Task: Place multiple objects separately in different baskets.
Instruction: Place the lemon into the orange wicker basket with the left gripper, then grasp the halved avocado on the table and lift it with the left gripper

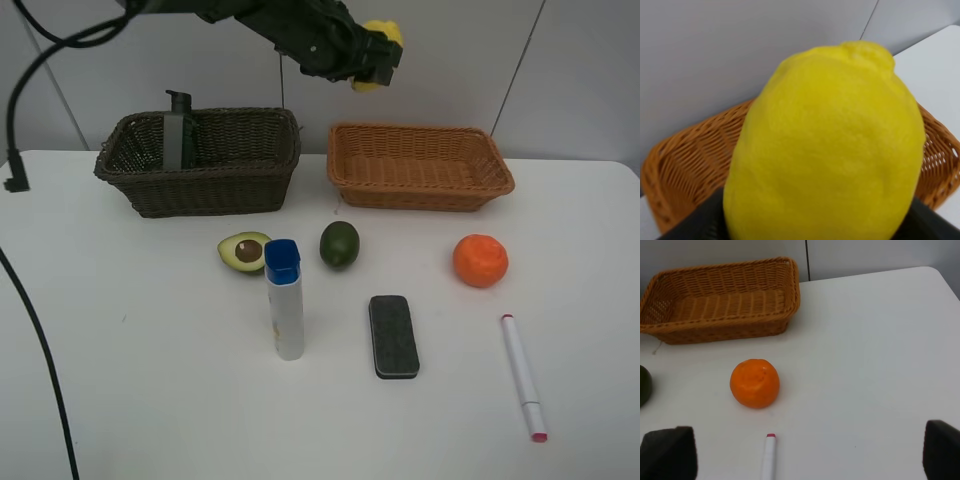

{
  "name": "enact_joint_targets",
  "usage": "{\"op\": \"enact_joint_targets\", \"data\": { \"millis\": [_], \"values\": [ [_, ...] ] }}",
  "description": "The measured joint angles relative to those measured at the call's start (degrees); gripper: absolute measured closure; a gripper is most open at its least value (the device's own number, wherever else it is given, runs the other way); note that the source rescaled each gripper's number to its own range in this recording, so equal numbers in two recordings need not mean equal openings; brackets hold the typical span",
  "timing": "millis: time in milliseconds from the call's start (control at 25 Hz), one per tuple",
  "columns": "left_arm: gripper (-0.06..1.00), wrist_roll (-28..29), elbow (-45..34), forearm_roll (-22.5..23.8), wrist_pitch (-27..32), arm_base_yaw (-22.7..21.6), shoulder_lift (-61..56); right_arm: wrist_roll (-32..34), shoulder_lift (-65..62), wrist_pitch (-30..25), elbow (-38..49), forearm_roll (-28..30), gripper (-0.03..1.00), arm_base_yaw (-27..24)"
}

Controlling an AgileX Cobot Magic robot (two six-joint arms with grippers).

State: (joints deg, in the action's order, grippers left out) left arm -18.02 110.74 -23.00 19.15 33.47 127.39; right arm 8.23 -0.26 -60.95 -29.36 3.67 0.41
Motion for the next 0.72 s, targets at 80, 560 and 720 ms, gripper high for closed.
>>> {"op": "enact_joint_targets", "data": {
  "millis": [80,560,720],
  "values": [
    [0.41,0.00,6.25,0.00,-0.63,0.80,6.56,0.00,0.00,0.00,0.00,0.00,-0.02,0.00],
    [-0.04,0.23,17.94,0.05,1.31,1.22,18.03,0.00,0.00,0.00,0.00,0.00,-0.02,0.00],
    [-0.05,0.23,17.94,1.58,9.42,1.22,13.97,0.00,0.00,0.00,0.00,0.00,-0.02,0.00]
  ]
}}
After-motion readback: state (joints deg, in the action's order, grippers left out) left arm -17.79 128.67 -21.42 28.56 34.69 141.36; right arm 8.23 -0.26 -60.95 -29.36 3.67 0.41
